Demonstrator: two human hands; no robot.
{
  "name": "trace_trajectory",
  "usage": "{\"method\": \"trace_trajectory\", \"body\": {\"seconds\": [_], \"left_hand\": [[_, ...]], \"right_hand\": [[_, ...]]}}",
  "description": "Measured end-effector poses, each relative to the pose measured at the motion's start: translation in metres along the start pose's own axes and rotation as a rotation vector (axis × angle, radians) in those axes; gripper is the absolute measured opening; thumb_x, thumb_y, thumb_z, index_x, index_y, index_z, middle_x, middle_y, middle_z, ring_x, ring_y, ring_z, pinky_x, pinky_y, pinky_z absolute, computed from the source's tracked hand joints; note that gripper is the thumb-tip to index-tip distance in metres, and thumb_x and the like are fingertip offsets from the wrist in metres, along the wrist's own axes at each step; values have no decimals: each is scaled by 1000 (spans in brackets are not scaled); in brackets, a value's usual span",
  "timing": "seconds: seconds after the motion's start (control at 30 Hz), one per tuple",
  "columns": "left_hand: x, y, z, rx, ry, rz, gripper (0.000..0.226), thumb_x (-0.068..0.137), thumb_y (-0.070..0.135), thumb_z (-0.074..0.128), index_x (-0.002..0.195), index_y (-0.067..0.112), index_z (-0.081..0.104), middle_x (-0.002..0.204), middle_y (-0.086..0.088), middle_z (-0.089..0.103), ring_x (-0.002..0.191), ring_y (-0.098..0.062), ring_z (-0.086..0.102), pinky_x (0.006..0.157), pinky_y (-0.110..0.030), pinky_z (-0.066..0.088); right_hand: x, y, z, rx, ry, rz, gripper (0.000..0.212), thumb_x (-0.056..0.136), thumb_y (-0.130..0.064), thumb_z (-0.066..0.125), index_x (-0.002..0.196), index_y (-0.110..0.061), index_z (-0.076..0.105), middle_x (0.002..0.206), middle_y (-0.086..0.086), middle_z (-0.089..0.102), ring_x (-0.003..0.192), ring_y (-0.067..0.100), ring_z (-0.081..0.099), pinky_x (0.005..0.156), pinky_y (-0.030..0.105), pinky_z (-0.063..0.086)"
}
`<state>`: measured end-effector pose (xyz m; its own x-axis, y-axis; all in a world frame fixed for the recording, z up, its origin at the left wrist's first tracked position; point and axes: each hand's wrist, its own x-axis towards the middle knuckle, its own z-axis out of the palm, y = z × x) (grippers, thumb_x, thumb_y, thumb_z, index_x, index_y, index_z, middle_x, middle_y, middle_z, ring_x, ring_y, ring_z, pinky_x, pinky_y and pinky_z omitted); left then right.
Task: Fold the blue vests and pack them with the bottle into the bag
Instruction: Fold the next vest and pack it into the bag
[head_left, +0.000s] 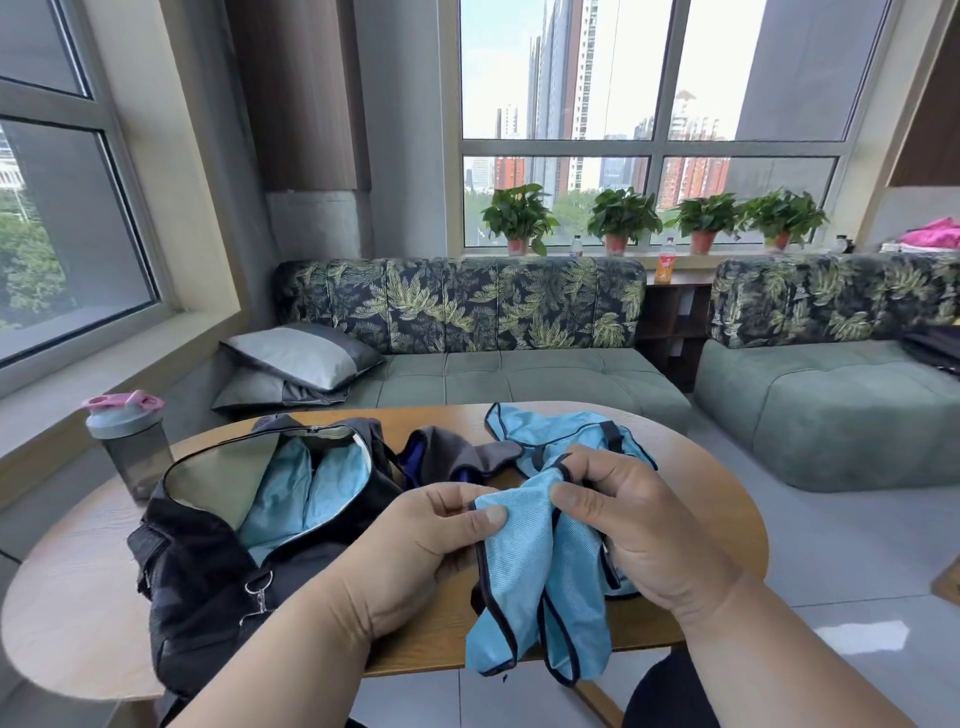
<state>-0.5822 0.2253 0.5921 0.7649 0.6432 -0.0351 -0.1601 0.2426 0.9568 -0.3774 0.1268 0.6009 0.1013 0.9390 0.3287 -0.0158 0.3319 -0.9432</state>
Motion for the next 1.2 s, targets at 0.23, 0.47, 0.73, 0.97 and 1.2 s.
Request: {"method": "trace_trajectory", "body": {"seconds": [0.23, 0.47, 0.73, 0.97, 1.2], "left_hand": [[-1, 12, -2, 225, 214, 157, 14, 80, 14, 87, 83, 9, 75, 78, -13, 65, 66, -16, 59, 58, -18, 49], [0, 16, -7, 269, 269, 249, 21, 67, 27, 92, 80, 17, 79, 77, -11, 61, 76, -24, 55, 77, -34, 48], [-8, 21, 1, 274, 206, 283, 11, 77, 20, 83, 86, 13, 80, 97, -26, 76, 92, -30, 74, 91, -44, 59], [-11, 23, 4, 229, 73, 265, 5, 82, 10, 79, 87, 7, 80, 95, -20, 77, 88, -27, 75, 79, -29, 59], [-7, 19, -4, 301, 111, 249, 2, 85, 12, 80, 86, 12, 80, 88, -12, 73, 84, -21, 70, 79, -28, 57]], "right_hand": [[-3, -3, -2, -78, 20, 3, 30, 82, -36, 86, 80, -10, 71, 79, 0, 58, 79, 16, 55, 76, 27, 48], [-1, 6, -6, -85, 221, 19, 60, 59, -59, 97, 88, -10, 76, 87, 31, 63, 84, 30, 57, 84, 48, 46], [-5, 1, 0, -76, 261, 98, 46, 72, -21, 91, 117, -20, 76, 112, 11, 79, 111, 31, 74, 105, 56, 55], [-6, -2, 4, -308, 230, 93, 55, 72, -38, 92, 124, -37, 74, 121, -15, 75, 116, 5, 69, 105, 39, 55], [-5, 0, 3, -430, 219, 57, 10, 85, -29, 87, 90, -23, 80, 89, -3, 73, 91, 27, 70, 93, 55, 56]]}}
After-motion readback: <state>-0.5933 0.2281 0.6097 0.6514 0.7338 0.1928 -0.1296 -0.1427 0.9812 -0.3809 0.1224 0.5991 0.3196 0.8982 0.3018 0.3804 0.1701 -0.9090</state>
